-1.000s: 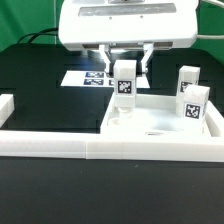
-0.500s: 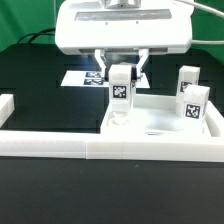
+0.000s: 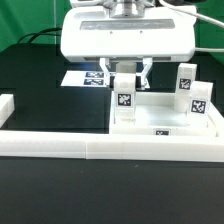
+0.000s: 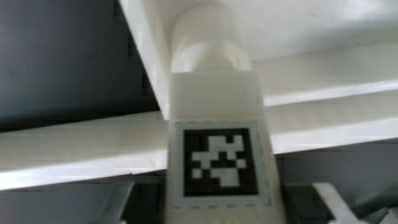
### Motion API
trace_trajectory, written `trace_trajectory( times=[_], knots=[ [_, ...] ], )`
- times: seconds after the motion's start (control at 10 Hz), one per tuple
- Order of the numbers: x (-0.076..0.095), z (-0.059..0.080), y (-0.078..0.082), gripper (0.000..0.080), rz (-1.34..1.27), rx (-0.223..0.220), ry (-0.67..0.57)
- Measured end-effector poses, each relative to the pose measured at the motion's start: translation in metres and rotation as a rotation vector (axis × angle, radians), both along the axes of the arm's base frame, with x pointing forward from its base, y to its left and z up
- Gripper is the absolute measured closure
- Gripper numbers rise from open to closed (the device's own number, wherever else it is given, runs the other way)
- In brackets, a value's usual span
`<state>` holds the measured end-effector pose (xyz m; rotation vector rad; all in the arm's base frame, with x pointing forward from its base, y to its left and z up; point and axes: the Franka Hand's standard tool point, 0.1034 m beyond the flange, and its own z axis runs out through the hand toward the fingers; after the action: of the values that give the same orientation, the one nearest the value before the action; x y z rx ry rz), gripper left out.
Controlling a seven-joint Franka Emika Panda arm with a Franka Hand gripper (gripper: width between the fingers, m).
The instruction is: Assemble square table
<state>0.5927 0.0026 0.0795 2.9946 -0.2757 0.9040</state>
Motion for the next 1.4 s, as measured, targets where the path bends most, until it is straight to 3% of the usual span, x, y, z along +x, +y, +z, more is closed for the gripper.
trace_trajectory(
  times=[0.5,0.6,0.7,0.8,0.9,1.4],
  knots=[
    [0.0,0.0001,0.0007,0.0508,-0.003,0.001,-0.005],
    [-0.0007,-0.0025,0.0027,0.0408,0.003,0.018,0.024],
    [-0.0015,-0.004,0.0032,0.0408,0.005,0.021,0.031],
    [-0.0016,-0.0042,0.0032,0.0271,0.005,0.021,0.032],
    [-0.0019,-0.0047,0.0034,0.0188,0.005,0.022,0.034],
    [-0.0022,-0.0055,0.0034,0.015,0.005,0.022,0.035]
  ],
)
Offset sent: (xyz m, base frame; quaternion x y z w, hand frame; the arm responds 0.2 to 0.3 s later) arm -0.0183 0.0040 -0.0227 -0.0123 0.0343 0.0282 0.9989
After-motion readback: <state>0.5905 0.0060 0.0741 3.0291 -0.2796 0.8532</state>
